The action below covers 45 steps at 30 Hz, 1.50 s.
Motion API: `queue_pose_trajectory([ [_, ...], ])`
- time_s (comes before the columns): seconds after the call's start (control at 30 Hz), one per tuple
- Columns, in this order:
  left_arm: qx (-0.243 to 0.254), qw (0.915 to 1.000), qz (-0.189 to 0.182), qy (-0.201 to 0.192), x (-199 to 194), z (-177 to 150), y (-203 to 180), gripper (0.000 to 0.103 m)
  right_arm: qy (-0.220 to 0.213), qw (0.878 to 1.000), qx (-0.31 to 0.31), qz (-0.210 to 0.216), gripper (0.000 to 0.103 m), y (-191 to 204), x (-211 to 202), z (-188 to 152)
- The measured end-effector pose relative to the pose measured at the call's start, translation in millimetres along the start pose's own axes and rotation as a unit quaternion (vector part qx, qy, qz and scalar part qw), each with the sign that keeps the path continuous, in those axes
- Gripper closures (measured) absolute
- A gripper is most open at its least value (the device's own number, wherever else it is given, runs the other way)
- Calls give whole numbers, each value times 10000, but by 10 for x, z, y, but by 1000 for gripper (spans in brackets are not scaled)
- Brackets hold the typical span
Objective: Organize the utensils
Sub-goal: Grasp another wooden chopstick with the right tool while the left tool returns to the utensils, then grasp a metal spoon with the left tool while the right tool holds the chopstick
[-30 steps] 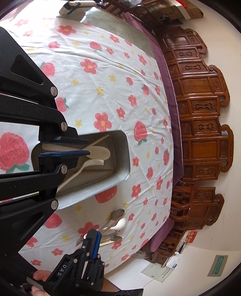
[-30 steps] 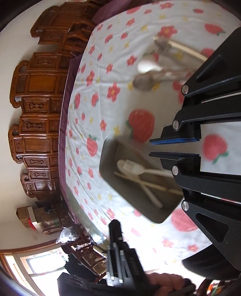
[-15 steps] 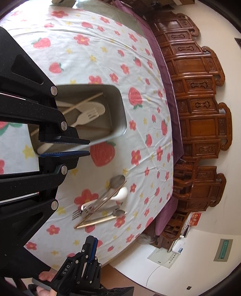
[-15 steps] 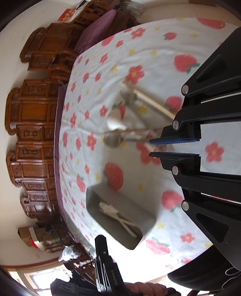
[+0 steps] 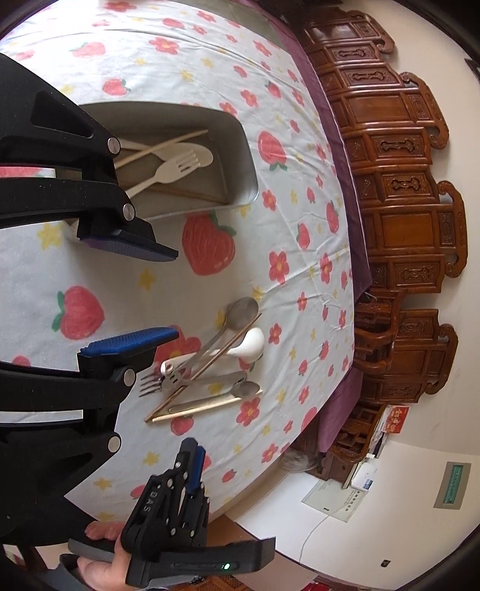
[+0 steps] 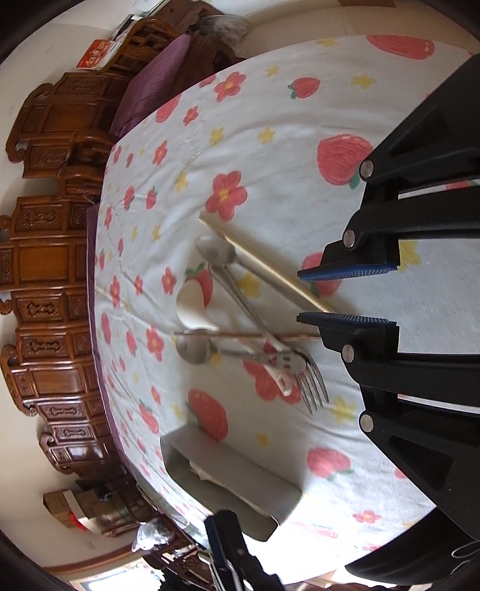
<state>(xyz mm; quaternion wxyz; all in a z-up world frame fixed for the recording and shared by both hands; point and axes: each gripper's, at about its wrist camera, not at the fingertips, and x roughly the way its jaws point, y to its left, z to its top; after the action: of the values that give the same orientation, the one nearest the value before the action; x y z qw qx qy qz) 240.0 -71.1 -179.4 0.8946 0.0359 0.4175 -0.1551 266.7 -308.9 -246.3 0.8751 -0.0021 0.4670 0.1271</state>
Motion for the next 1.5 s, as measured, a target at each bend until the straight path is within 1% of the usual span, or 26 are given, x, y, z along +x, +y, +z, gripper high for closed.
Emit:
queue_pose_trajectory([
  [0.2, 49, 9999, -70, 64, 84, -27, -158, 65, 187, 9991, 375, -68, 84, -178, 319, 163],
  [0.27, 64, 9999, -67, 96, 113, -36, -192, 65, 258, 9988, 407, -129, 84, -198, 414, 201],
  [0.33, 84, 9999, -65, 136, 140, -52, -220, 65, 281, 9983, 503, -103, 84, -226, 478, 233],
  [0.47, 105, 9997, -56, 197, 185, -86, -242, 65, 314, 9982, 504, -90, 84, -225, 567, 291],
  [0.57, 117, 9996, -34, 242, 228, -96, -248, 65, 406, 9978, 501, -165, 84, -220, 658, 322],
  [0.63, 128, 9995, -20, 272, 251, -104, -260, 65, 411, 9977, 477, -244, 86, -220, 672, 339],
  [0.7, 146, 9995, -16, 295, 263, -109, -278, 65, 496, 9966, 273, -597, 87, -185, 673, 340],
  [0.73, 160, 9994, -18, 302, 265, -109, -288, 65, 542, 9960, 187, -684, 87, -181, 670, 334],
  [0.8, 183, 9994, -18, 305, 269, -101, -305, 65, 604, 9954, 233, -703, 88, -250, 647, 320],
  [0.9, 162, 9994, -32, 302, 285, -78, -313, 65, 679, 9946, 344, -703, 95, -370, 608, 291],
  [0.97, 147, 9994, -42, 318, 313, -59, -326, 65, 717, 9945, 398, -657, 97, -445, 576, 263],
  [1.03, 147, 9993, -33, 344, 350, -40, -338, 65, 745, 9944, 384, -648, 97, -481, 535, 226],
  [1.2, 32, 9989, -74, 455, 502, 38, -340, 65, 638, 9957, 369, -559, 97, -537, 365, 113],
  [1.33, -61, 9983, -70, 575, 690, 140, -358, 65, 679, 9955, 217, -625, 97, -537, 369, 6],
  [1.4, -92, 9979, -63, 638, 785, 191, -369, 65, 580, 9964, 161, -604, 97, -545, 352, -39],
  [1.5, -207, 9967, -74, 780, 958, 287, -385, 65, 551, 9967, 130, -582, 97, -552, 348, -46],
])
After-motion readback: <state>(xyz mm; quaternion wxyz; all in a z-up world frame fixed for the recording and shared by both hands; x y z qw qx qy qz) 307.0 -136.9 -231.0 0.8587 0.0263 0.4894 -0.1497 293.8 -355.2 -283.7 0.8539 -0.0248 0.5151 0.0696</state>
